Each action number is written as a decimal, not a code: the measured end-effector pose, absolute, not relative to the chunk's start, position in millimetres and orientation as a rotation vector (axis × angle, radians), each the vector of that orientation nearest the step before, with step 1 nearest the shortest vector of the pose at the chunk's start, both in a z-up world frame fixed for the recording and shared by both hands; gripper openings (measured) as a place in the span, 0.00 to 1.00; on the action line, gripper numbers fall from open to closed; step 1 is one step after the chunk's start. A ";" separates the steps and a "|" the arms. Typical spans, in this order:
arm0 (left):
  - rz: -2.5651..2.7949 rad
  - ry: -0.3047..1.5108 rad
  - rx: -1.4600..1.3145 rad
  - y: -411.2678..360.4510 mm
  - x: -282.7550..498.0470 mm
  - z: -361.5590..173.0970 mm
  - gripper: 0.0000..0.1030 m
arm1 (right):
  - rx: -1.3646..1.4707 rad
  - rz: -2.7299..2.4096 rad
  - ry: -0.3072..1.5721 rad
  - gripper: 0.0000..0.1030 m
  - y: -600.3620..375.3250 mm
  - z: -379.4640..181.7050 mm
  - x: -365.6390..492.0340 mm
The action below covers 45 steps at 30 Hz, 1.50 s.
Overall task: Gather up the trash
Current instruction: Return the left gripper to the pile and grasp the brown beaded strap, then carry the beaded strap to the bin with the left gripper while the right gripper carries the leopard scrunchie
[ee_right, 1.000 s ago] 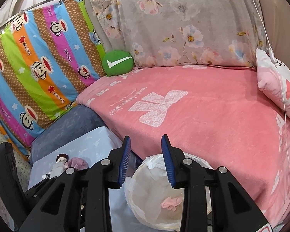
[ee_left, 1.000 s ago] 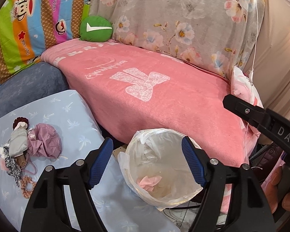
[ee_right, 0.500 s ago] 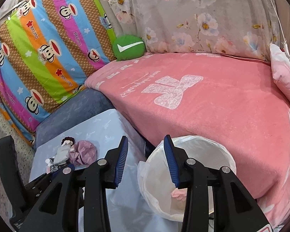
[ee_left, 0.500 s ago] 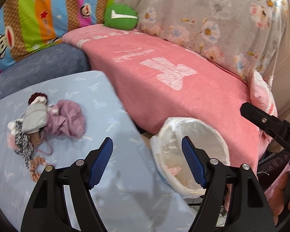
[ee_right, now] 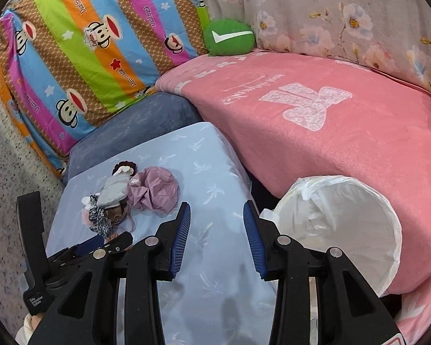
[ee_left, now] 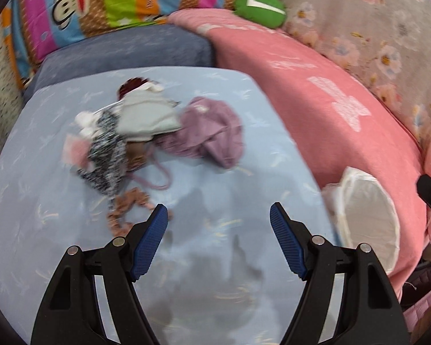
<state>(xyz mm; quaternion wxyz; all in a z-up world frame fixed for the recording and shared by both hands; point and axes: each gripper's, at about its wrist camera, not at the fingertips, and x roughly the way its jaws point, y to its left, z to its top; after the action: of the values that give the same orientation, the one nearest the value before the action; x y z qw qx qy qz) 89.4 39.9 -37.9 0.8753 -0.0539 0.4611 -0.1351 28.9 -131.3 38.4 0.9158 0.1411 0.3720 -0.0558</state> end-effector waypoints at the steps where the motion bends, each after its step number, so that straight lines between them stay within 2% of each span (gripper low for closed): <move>1: -0.258 0.972 -0.119 48.5 91.5 -42.5 0.68 | 0.285 -0.107 0.773 0.37 -126.7 36.1 31.9; 14: -0.122 1.091 -0.196 114.8 113.2 -92.6 0.67 | 0.240 -0.004 0.854 0.37 -63.0 6.5 73.8; 20: -0.140 1.130 -0.211 118.6 118.6 -105.7 0.46 | 0.214 0.025 0.887 0.37 -38.6 -4.0 86.7; 23: -0.148 1.123 -0.193 118.7 117.2 -105.7 0.26 | 0.208 0.037 0.898 0.37 -29.2 -7.9 92.0; 24: -0.155 1.126 -0.199 120.6 117.0 -106.1 0.14 | 0.205 0.042 0.902 0.37 -26.1 -9.0 94.0; 25: -0.165 1.133 -0.213 123.6 116.6 -106.6 0.12 | 0.203 0.047 0.905 0.37 -23.2 -10.0 95.8; 45: -0.075 0.929 -0.270 200.4 116.7 -34.7 0.10 | 0.206 0.245 0.963 0.37 73.0 -39.9 170.4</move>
<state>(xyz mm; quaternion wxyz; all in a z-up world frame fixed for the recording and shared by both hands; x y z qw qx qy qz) 116.7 200.4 -34.7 0.8846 -0.1297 0.4465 -0.0360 170.4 73.0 -39.9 0.8739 0.0988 0.4613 0.1175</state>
